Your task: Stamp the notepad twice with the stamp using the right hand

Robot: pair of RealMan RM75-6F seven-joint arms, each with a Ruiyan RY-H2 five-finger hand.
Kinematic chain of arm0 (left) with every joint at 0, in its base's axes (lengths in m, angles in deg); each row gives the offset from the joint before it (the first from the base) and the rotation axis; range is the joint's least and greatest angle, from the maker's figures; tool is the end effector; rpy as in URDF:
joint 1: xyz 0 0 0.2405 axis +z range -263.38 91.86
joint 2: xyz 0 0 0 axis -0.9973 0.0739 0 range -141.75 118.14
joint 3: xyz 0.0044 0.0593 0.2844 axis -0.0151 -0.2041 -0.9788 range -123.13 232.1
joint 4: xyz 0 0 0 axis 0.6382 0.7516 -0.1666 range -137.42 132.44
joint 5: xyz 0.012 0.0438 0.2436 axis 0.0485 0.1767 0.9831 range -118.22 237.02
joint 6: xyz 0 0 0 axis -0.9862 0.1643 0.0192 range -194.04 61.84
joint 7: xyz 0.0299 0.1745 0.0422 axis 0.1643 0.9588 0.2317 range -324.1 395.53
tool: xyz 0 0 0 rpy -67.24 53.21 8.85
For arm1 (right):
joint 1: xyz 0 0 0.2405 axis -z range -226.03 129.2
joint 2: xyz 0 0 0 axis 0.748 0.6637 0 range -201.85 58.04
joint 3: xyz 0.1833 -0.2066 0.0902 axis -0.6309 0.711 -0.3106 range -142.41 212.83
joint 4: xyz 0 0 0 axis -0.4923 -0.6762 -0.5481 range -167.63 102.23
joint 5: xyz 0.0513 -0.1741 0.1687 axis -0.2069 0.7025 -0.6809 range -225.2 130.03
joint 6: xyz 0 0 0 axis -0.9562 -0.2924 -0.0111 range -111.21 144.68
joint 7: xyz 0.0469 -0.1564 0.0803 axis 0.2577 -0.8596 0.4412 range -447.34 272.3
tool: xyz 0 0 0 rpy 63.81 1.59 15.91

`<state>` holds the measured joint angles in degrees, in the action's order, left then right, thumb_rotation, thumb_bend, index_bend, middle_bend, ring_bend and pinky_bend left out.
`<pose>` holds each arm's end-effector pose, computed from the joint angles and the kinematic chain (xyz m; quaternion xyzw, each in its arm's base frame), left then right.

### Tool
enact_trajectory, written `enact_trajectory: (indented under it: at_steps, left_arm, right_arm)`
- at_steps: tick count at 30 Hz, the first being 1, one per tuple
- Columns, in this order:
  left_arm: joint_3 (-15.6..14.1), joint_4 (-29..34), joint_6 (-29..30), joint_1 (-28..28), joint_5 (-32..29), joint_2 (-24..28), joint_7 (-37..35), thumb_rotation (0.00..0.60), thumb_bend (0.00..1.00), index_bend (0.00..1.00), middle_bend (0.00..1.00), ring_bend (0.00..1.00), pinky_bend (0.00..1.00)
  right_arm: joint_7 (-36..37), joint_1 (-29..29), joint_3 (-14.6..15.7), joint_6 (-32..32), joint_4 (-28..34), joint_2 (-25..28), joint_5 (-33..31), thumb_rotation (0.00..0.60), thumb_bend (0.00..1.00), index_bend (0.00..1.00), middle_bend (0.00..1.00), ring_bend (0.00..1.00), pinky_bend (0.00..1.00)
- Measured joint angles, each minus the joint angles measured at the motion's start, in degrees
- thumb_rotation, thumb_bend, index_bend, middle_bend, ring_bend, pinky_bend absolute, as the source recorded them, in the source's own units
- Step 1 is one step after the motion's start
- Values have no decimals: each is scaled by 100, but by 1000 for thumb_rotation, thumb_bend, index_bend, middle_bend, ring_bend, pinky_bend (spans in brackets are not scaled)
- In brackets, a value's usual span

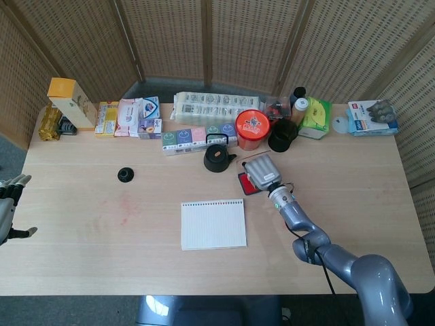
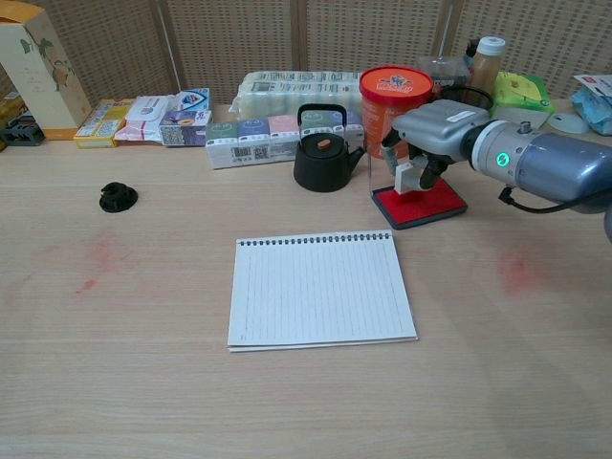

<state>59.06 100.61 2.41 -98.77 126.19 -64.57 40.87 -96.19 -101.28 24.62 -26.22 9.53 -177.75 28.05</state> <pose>-0.3614 0.2690 0.1673 -0.5856 -0.4706 -0.2821 0.5966 -0.1822 -0.5071 -0.1208 0.7966 -0.2644 0.2956 0.4562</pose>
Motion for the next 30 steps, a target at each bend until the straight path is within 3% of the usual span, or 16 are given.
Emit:
enact_trajectory:
  at_steps: [19, 25, 30]
  left_arm:
    - [-24, 5, 4, 25, 43, 44, -102, 600, 0, 0, 0, 42, 114]
    - [-36, 23, -4, 28, 97, 68, -149, 600, 0, 0, 0, 42, 114]
    - [-44, 29, -2, 33, 141, 89, -193, 600, 0, 0, 0, 42, 114]
  right_arm:
    - [-55, 10, -37, -147, 221, 106, -12, 600, 476, 574, 953, 1000, 1000]
    - [-369, 49, -152, -431, 1069, 541, -30, 600, 476, 574, 953, 1000, 1000]
    - [-804, 169, -226, -674, 2206, 1040, -125, 600, 476, 574, 952, 1000, 1000]
